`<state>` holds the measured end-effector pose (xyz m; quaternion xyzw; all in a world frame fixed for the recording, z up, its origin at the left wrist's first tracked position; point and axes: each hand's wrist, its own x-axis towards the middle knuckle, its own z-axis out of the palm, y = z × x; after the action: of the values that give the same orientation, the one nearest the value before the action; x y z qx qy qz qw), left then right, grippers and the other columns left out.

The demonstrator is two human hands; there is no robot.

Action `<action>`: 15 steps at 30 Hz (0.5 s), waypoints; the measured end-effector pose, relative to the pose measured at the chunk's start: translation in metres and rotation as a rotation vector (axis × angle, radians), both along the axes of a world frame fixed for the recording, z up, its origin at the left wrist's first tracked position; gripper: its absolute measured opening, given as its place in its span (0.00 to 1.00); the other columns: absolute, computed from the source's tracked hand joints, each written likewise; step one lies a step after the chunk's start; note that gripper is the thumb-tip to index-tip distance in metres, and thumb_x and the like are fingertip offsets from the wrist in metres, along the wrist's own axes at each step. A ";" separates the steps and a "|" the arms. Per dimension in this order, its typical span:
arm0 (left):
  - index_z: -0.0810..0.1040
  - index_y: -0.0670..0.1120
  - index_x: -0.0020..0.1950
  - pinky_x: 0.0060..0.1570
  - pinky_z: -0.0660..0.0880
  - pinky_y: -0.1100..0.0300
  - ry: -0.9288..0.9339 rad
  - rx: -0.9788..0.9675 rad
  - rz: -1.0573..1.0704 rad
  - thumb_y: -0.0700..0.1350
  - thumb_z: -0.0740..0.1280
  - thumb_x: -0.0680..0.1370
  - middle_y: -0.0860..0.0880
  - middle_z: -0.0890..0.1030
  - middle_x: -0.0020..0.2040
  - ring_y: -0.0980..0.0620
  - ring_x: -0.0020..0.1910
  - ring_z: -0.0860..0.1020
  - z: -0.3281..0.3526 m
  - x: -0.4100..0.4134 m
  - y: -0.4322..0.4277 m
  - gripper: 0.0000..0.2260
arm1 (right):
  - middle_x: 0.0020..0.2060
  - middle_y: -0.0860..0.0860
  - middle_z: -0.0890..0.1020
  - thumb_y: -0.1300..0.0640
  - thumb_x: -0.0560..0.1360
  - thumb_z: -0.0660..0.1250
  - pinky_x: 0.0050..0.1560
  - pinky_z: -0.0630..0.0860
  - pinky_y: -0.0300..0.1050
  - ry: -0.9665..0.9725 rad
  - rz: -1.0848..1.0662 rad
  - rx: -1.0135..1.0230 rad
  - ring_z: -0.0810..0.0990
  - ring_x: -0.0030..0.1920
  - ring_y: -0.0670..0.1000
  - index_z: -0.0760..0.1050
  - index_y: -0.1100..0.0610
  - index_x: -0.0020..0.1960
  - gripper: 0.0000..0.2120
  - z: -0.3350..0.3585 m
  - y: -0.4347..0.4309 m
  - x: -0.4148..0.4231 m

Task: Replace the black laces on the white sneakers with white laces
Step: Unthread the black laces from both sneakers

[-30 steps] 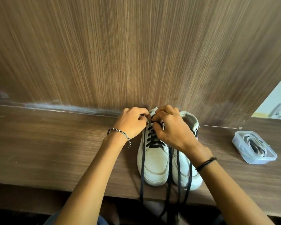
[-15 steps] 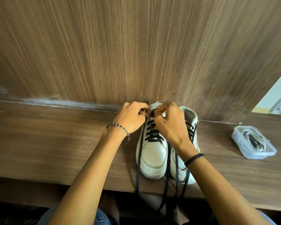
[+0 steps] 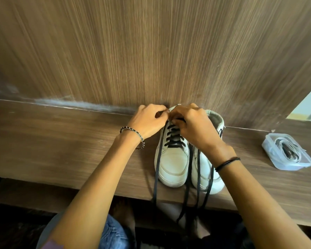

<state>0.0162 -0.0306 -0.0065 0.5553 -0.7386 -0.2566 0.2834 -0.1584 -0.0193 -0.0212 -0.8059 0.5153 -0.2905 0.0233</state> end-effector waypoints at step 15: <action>0.84 0.55 0.57 0.39 0.68 0.57 -0.013 0.016 0.053 0.54 0.64 0.81 0.47 0.81 0.50 0.49 0.60 0.71 0.002 -0.006 0.000 0.10 | 0.38 0.54 0.79 0.68 0.73 0.60 0.43 0.66 0.40 -0.397 -0.425 0.080 0.75 0.47 0.56 0.76 0.65 0.38 0.08 0.005 0.011 0.004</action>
<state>0.0098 -0.0310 -0.0049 0.5785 -0.7234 -0.2513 0.2810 -0.1548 -0.0085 -0.0162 -0.6059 0.6689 -0.4202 0.0943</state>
